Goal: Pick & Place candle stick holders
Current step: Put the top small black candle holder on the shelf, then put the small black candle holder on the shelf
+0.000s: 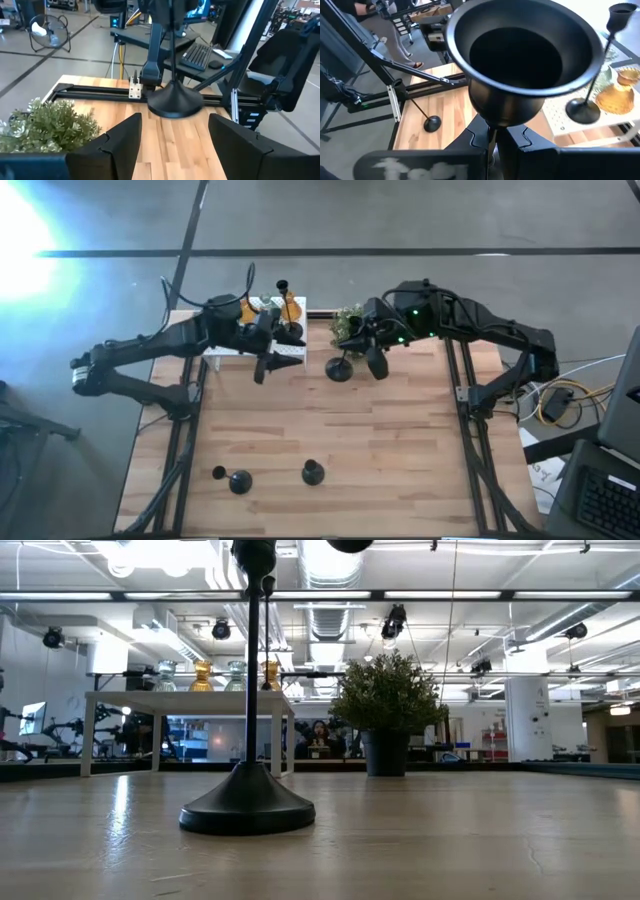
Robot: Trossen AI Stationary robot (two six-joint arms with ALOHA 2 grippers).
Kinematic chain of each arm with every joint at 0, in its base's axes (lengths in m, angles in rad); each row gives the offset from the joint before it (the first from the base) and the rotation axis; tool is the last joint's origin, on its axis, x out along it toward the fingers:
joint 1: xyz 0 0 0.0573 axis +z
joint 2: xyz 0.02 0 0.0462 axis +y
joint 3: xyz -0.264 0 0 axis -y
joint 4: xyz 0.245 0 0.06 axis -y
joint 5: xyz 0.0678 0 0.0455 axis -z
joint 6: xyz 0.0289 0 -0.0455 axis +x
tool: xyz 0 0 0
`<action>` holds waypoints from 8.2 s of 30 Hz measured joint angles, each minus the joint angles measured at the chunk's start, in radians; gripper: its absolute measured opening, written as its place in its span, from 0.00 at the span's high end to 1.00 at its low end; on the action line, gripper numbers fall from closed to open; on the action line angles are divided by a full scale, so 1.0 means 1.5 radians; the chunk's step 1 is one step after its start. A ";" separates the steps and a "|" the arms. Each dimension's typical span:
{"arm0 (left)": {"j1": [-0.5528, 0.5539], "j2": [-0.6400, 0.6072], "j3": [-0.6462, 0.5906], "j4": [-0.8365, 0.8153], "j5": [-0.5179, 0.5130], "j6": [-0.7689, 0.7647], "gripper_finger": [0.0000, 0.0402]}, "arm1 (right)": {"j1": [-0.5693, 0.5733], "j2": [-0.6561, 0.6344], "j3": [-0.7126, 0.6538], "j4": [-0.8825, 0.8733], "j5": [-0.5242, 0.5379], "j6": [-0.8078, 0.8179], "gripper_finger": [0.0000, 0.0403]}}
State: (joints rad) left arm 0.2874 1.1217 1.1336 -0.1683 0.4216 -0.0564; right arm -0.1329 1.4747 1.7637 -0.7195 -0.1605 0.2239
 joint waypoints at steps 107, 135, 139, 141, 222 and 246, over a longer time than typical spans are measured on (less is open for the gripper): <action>-0.093 -0.238 -0.563 0.497 -0.766 0.070 0.96 | -0.126 -0.246 -0.362 0.147 0.366 0.053 0.56; 0.083 -0.078 -0.573 0.624 -0.549 0.024 0.96 | -0.125 -0.338 -0.530 0.312 0.364 0.043 0.63; 0.094 -0.056 -0.573 0.626 -0.547 0.017 0.96 | -0.126 -0.338 -0.527 0.312 0.364 0.036 0.65; 0.098 -0.048 -0.573 0.634 -0.543 0.014 0.96 | -0.126 -0.338 -0.526 0.312 0.364 0.035 0.65; 0.098 -0.452 -0.160 -0.203 0.177 -0.094 0.89 | 0.296 -0.148 -0.526 0.288 0.142 0.239 0.93; -0.025 -0.274 -0.224 -0.214 0.207 0.011 0.98 | 0.385 -0.069 -0.530 0.309 0.263 0.362 0.93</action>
State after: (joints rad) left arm 0.2506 0.7106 0.7971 -0.4898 0.7317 -0.0395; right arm 0.4452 1.3713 0.9691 -0.2556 0.2345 0.7672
